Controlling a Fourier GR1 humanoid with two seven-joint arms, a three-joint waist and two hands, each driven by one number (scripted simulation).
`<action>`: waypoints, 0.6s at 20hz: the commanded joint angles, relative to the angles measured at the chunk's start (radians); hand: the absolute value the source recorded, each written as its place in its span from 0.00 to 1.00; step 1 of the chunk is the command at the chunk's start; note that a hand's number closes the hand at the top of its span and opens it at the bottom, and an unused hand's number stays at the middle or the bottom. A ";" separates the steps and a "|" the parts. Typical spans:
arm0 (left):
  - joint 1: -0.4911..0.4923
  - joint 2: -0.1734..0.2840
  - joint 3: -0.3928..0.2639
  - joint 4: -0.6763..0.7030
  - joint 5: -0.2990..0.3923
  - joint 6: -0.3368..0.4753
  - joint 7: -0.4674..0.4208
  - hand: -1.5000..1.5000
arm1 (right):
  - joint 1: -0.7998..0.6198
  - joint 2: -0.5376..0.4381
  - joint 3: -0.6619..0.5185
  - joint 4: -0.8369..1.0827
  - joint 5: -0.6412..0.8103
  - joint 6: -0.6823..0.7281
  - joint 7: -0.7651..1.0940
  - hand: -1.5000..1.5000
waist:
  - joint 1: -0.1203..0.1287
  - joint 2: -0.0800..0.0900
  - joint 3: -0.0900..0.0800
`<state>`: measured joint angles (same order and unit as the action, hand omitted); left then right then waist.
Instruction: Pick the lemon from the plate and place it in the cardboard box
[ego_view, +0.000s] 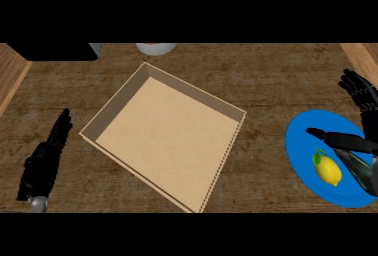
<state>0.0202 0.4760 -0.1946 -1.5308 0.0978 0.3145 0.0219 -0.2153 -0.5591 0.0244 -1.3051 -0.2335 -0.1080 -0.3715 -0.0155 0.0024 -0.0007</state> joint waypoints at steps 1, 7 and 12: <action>-0.004 -0.026 -0.021 -0.011 -0.022 0.001 0.044 0.50 | 0.105 0.070 -0.084 0.054 -0.049 -0.015 -0.150 0.00 | 0.008 -0.002 0.002; -0.042 -0.041 0.008 0.035 -0.028 -0.023 0.033 0.50 | 0.125 -0.163 -0.036 0.076 0.152 0.082 -0.148 0.00 | 0.007 -0.003 0.000; -0.047 -0.025 0.009 -0.006 -0.025 -0.034 0.078 0.50 | 0.134 -0.345 0.052 0.029 0.330 0.119 -0.028 0.00 | 0.013 -0.004 -0.001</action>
<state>-0.0087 0.4392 -0.1953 -1.5219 0.0676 0.2927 0.0697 -0.1070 -0.8011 0.0187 -1.2558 -0.0151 -0.0193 -0.4549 -0.0050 -0.0016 -0.0018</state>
